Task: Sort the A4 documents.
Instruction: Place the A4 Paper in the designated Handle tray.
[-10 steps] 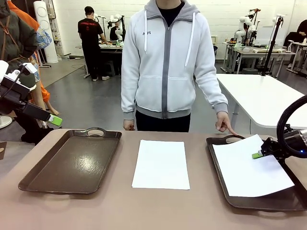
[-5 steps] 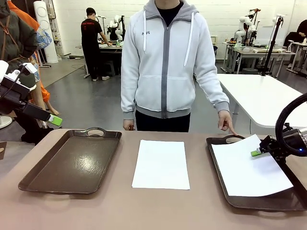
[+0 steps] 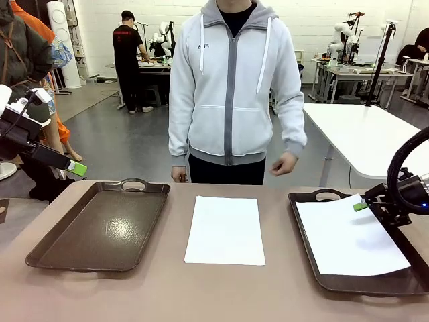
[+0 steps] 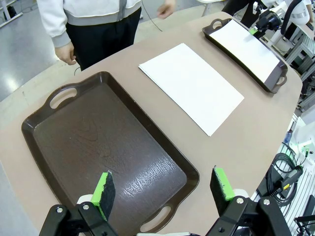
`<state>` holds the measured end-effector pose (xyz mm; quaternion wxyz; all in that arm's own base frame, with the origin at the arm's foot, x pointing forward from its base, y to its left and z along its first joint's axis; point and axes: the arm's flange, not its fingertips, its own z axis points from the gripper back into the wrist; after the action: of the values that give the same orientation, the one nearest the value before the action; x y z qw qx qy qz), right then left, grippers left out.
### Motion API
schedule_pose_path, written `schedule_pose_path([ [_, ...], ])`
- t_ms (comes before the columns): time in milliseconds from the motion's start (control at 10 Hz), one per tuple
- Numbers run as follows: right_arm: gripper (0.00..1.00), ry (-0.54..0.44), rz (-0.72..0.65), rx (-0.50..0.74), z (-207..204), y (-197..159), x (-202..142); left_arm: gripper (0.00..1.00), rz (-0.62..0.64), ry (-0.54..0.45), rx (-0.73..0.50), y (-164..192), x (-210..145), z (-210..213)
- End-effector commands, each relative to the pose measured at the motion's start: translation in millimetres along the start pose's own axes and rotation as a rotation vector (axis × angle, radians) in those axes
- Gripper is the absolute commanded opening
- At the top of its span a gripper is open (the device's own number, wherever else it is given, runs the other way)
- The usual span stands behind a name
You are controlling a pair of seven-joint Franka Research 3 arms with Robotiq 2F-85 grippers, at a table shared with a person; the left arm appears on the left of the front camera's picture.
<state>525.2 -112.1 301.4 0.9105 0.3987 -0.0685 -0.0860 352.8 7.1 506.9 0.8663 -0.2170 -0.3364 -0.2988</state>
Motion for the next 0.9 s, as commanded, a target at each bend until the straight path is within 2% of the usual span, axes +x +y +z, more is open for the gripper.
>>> schedule_pose_path([
  [0, 0.94, -0.003, -0.017, -0.083, 7.5, 9.8, -14.5, 1.00, -0.005, -0.013, -0.014, 2.6, -0.7, -1.5],
  [200, 1.00, -0.005, -0.019, -0.116, 12.7, 13.5, -17.7, 1.00, -0.005, -0.013, -0.014, 2.6, -0.7, -1.5],
  [600, 1.00, 0.025, -0.016, -0.151, 12.9, 18.1, -15.6, 1.00, -0.005, -0.013, -0.014, 2.6, -0.7, -1.5],
  [800, 1.00, 0.016, -0.001, -0.107, 12.6, 12.8, -13.8, 1.00, -0.005, -0.013, -0.014, 2.6, -0.7, -1.5],
])
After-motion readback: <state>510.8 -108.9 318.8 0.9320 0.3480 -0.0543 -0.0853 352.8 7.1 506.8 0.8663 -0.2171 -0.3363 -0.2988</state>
